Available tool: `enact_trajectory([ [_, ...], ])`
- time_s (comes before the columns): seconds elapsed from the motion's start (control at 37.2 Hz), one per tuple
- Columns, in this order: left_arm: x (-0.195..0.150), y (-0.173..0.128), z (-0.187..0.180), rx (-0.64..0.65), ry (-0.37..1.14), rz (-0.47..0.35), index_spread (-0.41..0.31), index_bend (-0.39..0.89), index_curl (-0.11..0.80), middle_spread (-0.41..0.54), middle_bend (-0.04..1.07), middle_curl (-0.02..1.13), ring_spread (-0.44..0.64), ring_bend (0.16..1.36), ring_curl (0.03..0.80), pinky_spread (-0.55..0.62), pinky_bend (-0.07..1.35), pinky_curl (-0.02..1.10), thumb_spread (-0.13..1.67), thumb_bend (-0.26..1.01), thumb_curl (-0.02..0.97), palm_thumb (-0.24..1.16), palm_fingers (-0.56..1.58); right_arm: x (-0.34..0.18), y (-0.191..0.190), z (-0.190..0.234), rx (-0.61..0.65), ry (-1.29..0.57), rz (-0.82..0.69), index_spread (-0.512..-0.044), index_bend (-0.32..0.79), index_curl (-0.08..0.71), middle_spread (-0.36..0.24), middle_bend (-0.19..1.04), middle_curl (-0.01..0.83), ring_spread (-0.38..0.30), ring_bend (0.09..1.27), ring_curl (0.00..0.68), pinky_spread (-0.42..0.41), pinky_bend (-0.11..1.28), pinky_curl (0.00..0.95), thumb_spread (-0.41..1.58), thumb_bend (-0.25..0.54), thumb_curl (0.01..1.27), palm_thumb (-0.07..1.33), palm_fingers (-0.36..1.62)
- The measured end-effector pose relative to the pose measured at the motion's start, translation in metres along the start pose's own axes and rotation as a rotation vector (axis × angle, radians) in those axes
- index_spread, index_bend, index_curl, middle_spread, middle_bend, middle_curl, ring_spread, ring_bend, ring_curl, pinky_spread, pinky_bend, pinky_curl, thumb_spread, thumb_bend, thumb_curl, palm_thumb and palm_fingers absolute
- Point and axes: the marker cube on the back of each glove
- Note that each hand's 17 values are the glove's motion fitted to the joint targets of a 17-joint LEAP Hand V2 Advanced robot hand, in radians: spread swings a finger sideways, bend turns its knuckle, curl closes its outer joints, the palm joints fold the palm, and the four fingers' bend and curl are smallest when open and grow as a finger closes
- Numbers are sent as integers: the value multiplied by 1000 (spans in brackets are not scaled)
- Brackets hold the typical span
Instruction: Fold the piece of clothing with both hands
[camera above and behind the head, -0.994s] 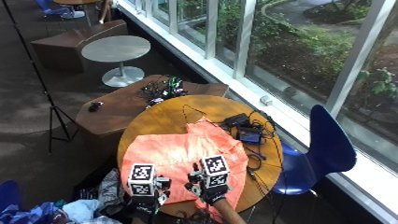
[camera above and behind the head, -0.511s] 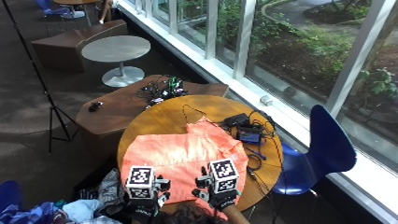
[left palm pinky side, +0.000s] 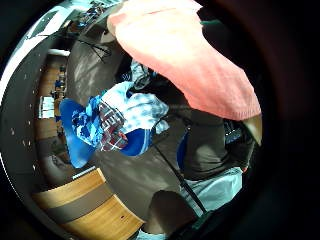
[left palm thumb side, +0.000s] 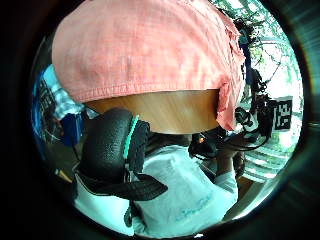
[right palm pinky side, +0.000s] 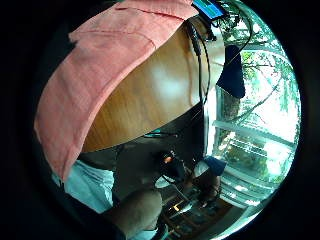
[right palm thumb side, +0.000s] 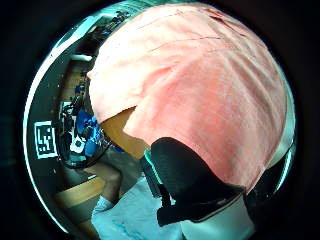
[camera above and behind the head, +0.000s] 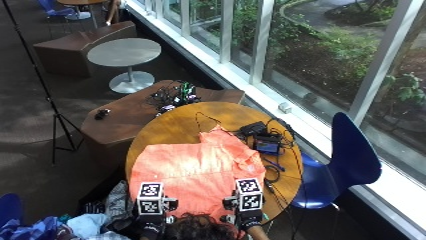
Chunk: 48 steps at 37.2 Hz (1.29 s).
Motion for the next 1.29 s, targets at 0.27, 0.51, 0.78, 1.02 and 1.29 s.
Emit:
enact_trajectory([
  [0.27, 4, -10, 22, 6, -11, 8, -96, 234, 292, 45, 185, 330, 179, 573, 278, 248, 529, 281, 1166, -5, 284, 279, 343, 3, -17, 22, -33, -14, 0, -360, 164, 225, -19, 197, 294, 61, 344, 238, 195, 566, 337, 1125, 16, 302, 376, 207],
  [0.51, 0, -29, 19, 456, -14, -74, -198, 340, 369, -146, 265, 365, -94, 550, 278, 43, 418, 263, 1240, 99, 337, 520, 876, 17, -30, 13, 348, 62, -35, -348, 366, 321, -121, 189, 309, -120, 413, 267, 25, 473, 312, 1246, 159, 355, 676, 796],
  [0.78, -12, 11, -33, 543, 96, 152, -283, 197, 383, -298, 419, 453, -321, 623, 351, -157, 305, 295, 1150, 96, 384, 663, 1222, 23, 8, -36, 550, 127, -153, -317, 216, 363, -224, 270, 368, -280, 563, 355, -204, 436, 338, 1243, 222, 382, 879, 1251],
  [1.02, -35, 19, -99, 384, 142, 293, -310, 161, 392, -344, 450, 484, -381, 758, 422, -233, 283, 331, 1146, 60, 388, 704, 1270, 35, 13, -133, 424, 52, -262, -321, 142, 360, -271, 353, 414, -300, 659, 407, -290, 439, 356, 1203, 194, 375, 927, 1349],
  [1.29, -58, -115, -148, 161, 20, 138, -308, 144, 391, -357, 502, 505, -398, 808, 449, -255, 273, 365, 1194, 28, 377, 722, 1274, 15, -171, -179, 495, 10, -107, -327, 108, 326, -277, 430, 450, -258, 854, 475, -350, 487, 373, 1165, 111, 347, 892, 1383],
])
